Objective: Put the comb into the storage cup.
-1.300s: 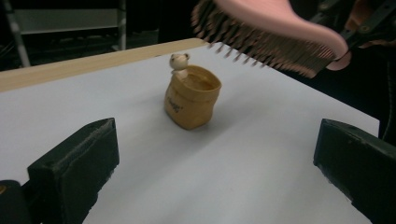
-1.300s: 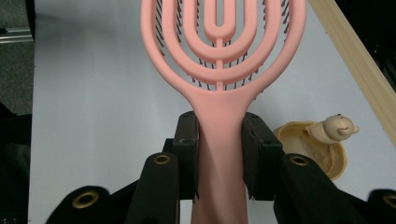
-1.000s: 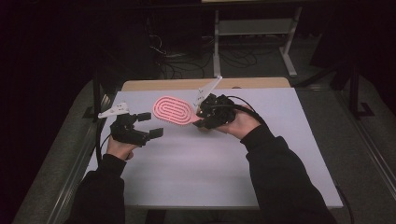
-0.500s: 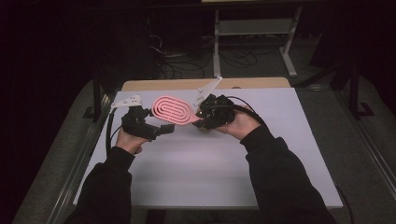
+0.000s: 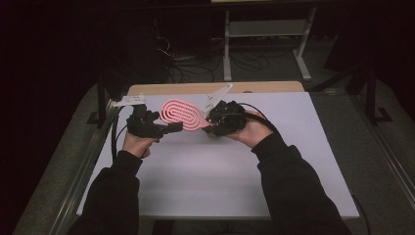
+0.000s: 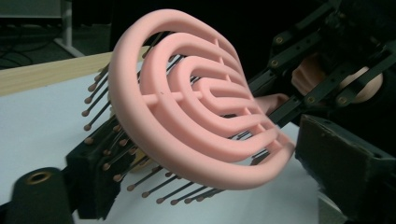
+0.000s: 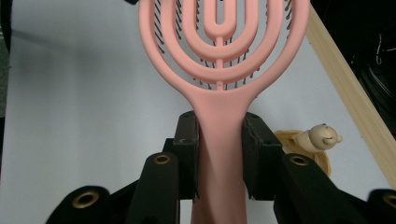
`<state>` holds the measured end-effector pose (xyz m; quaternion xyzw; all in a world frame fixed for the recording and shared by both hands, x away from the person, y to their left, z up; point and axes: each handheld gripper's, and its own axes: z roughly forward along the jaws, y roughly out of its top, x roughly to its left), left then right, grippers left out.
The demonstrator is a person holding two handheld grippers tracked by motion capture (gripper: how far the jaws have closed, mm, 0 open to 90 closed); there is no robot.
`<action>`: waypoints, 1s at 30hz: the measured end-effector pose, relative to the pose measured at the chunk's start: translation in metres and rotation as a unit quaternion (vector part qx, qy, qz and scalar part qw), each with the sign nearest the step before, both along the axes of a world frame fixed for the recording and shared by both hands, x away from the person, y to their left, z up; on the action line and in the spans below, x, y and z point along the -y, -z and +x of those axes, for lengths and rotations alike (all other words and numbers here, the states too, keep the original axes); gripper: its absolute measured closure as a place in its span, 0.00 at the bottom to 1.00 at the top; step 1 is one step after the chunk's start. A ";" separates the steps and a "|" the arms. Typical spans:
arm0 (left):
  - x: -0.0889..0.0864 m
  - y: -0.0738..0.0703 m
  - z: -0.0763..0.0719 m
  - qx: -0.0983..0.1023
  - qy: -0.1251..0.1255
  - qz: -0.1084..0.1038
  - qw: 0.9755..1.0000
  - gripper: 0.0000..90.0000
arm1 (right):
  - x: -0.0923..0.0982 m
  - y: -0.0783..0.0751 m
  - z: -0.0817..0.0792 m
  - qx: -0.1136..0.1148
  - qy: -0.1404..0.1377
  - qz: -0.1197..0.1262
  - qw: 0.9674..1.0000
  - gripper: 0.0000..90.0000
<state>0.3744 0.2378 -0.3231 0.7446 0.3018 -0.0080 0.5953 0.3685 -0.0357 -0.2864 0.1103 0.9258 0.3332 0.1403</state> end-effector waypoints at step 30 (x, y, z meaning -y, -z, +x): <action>0.015 -0.018 0.003 -0.006 0.018 -0.079 0.997 0.70 | 0.007 0.013 0.009 -0.032 0.033 0.016 0.999 0.70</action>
